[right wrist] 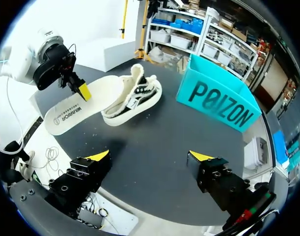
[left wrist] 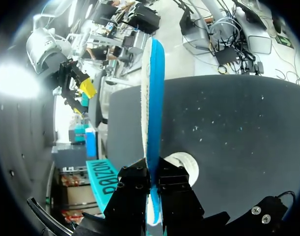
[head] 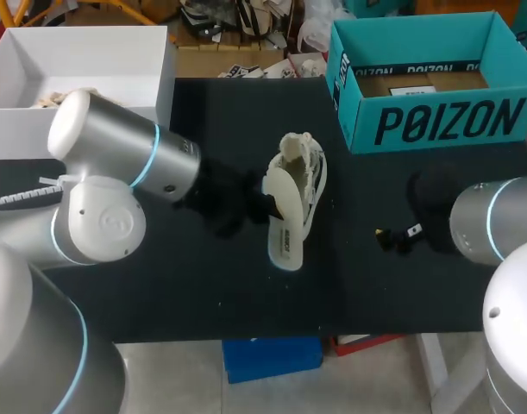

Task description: Take the shoe out of the shoebox, open the shoe tongue, remove and reinsert the insole, then place the shoe into the shoebox

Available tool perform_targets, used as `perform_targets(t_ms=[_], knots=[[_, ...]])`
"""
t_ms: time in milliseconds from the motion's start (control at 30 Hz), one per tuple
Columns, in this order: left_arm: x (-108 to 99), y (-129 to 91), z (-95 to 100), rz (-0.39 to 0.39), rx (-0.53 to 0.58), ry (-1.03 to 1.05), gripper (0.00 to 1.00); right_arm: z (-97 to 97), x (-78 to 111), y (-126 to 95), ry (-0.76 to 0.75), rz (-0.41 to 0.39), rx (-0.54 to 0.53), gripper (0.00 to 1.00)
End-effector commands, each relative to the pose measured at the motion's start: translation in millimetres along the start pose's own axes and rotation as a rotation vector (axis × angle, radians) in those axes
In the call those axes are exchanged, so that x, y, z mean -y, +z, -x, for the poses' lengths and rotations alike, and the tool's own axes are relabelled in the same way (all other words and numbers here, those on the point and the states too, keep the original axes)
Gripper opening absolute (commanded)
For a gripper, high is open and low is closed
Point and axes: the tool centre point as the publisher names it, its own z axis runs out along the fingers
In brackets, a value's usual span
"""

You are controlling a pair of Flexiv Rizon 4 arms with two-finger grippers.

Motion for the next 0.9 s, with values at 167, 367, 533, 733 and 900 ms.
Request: perform_targets(t_ms=[167,367,533,733,900], knots=[[2,1,4.2,-0.027,-0.026,-0.008,0.00,-2.3,-2.1,-2,0.001,-0.005,0.056,1.00],[9,-2,1.5,-0.186,0.091,-0.029,0.00,-2.3,-2.1,-2,0.001,-0.005,0.056,1.00],[13,-5,2.3,-0.212,0.084,-0.020,0.00,-2.3,-2.1,-2,0.001,-0.005,0.056,1.00],[14,-7,3.8,-0.151,0.041,-0.004,0.00,-2.3,-2.1,-2,0.001,-0.005,0.056,1.00],[14,-7,3.8,-0.151,0.041,-0.004,0.00,-2.3,-2.1,-2,0.001,-0.005,0.056,1.00]])
